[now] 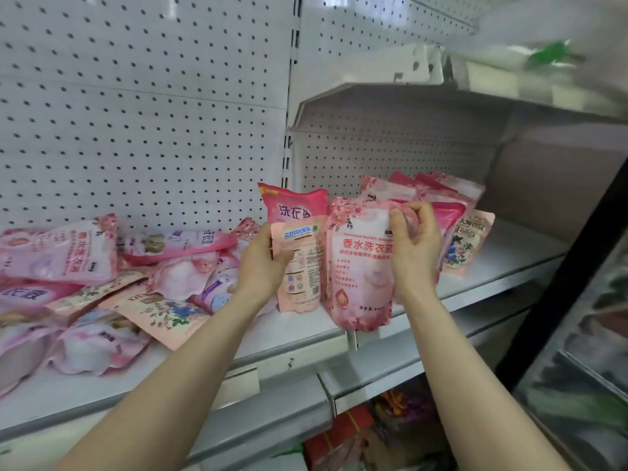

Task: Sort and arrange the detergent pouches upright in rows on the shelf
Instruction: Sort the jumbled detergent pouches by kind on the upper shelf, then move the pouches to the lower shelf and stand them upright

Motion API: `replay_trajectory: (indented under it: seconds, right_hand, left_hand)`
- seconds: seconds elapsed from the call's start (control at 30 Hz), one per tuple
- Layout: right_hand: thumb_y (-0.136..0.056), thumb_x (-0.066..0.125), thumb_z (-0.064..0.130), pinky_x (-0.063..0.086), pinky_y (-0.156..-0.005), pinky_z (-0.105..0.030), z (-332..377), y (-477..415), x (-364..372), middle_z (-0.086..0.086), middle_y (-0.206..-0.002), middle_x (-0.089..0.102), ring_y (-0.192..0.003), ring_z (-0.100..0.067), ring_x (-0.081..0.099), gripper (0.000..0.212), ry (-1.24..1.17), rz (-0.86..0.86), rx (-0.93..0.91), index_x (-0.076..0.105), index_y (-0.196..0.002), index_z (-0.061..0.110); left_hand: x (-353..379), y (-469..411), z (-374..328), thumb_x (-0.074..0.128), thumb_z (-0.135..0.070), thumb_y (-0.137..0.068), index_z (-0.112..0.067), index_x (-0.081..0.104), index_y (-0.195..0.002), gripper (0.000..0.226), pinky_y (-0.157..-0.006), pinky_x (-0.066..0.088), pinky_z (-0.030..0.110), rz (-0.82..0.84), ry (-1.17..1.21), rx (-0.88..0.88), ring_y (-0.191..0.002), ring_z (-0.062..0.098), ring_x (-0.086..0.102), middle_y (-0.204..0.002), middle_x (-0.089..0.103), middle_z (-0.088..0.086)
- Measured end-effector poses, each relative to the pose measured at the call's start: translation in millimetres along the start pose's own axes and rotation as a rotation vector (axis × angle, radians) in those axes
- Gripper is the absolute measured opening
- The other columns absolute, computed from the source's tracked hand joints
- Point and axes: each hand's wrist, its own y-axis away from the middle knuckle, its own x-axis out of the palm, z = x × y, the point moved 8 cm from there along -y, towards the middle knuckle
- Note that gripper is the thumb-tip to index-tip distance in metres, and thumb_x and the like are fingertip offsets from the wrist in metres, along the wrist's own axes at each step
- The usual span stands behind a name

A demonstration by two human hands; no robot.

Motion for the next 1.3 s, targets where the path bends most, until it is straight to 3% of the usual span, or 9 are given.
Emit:
replay_trajectory:
  seconds: [0.13,0.27,0.43,0.5,0.6,0.8,0.93,1.13,1.3]
  right_hand:
    - [-0.097,0.054,0.014,0.042,-0.068,-0.013,1,-8,16,0.011,-0.079,0.055,-0.071,0.007,0.049,0.010,-0.039,-0.016,-0.007,0.053,-0.088,0.017]
    - [-0.098,0.055,0.015,0.047,-0.075,-0.012,-2,-16,28,0.013,-0.088,0.060,-0.080,0.008,0.055,0.003,0.014,0.124,-0.051,0.057,-0.096,0.017]
    - [-0.096,0.058,0.019,0.044,-0.066,-0.012,-17,-10,20,0.023,-0.092,0.060,-0.074,0.010,0.053,0.015,0.131,0.176,-0.066,0.059,-0.111,0.022]
    - [-0.095,0.057,0.016,0.049,-0.077,-0.013,-14,-11,17,0.025,-0.101,0.060,-0.081,0.007,0.054,0.023,0.167,0.180,-0.093,0.058,-0.117,0.023]
    - [-0.095,0.056,0.014,0.045,-0.101,-0.039,9,-13,21,0.012,-0.118,0.059,-0.113,-0.011,0.054,0.029,0.334,0.167,-0.243,0.057,-0.122,0.023]
    - [-0.091,0.055,0.004,0.034,-0.095,-0.031,76,24,60,-0.012,-0.118,0.059,-0.112,-0.030,0.048,0.032,0.381,0.150,-0.645,0.063,-0.122,0.010]
    - [-0.090,0.059,0.001,0.031,-0.094,-0.021,97,76,131,-0.011,-0.109,0.064,-0.105,-0.029,0.052,0.023,0.222,0.357,-0.749,0.071,-0.109,0.008]
    - [-0.094,0.060,0.016,0.037,-0.095,-0.027,92,144,258,-0.005,-0.118,0.068,-0.111,-0.027,0.057,0.028,0.298,0.852,-0.562,0.067,-0.121,0.016]
    - [-0.097,0.054,0.030,0.046,-0.093,-0.037,77,157,353,-0.013,-0.121,0.066,-0.113,-0.032,0.060,0.040,0.524,0.945,-0.189,0.058,-0.130,0.009]
  left_hand:
    - [2,2,3,0.064,0.000,-0.084,-0.020,0.050,-0.105,0.033,-0.082,0.057,0.045,0.022,0.111,-0.038,-0.094,0.018,0.068,-0.107,0.069,0.001]
    - [-5,6,0,0.064,0.000,-0.084,-0.019,0.055,-0.111,0.034,-0.075,0.055,0.025,0.036,0.035,0.018,-0.087,0.006,0.065,-0.104,0.068,-0.004]
    - [-9,13,-7,0.064,-0.002,-0.085,-0.016,0.064,-0.111,0.030,-0.075,0.052,0.017,0.021,-0.079,0.085,-0.083,-0.001,0.062,-0.099,0.067,-0.009]
    - [-10,17,-10,0.062,-0.005,-0.086,-0.015,0.065,-0.111,0.027,-0.077,0.055,0.022,0.021,-0.093,0.101,-0.087,0.003,0.065,-0.103,0.070,-0.007]
    - [-22,25,-14,0.062,-0.007,-0.086,-0.017,0.066,-0.105,0.022,-0.081,0.056,0.032,-0.028,-0.139,0.127,-0.087,0.006,0.067,-0.101,0.071,-0.007]
    - [-88,59,-17,0.062,-0.003,-0.084,-0.022,0.067,-0.104,0.028,-0.084,0.054,0.032,-0.207,-0.244,0.198,-0.087,0.004,0.065,-0.097,0.069,-0.011]
    - [-158,89,-3,0.063,-0.009,-0.087,-0.021,0.067,-0.109,0.025,-0.088,0.052,0.036,-0.332,-0.407,0.168,-0.095,0.010,0.064,-0.106,0.068,-0.008]
    - [-295,114,31,0.063,-0.010,-0.087,-0.019,0.066,-0.114,0.029,-0.095,0.046,0.036,-0.502,-0.664,0.052,-0.110,0.019,0.061,-0.117,0.067,-0.001]
    - [-358,104,86,0.055,-0.012,-0.092,-0.022,0.063,-0.122,0.033,-0.084,0.041,0.027,-0.109,-0.845,-0.116,-0.114,0.020,0.060,-0.123,0.066,-0.001]
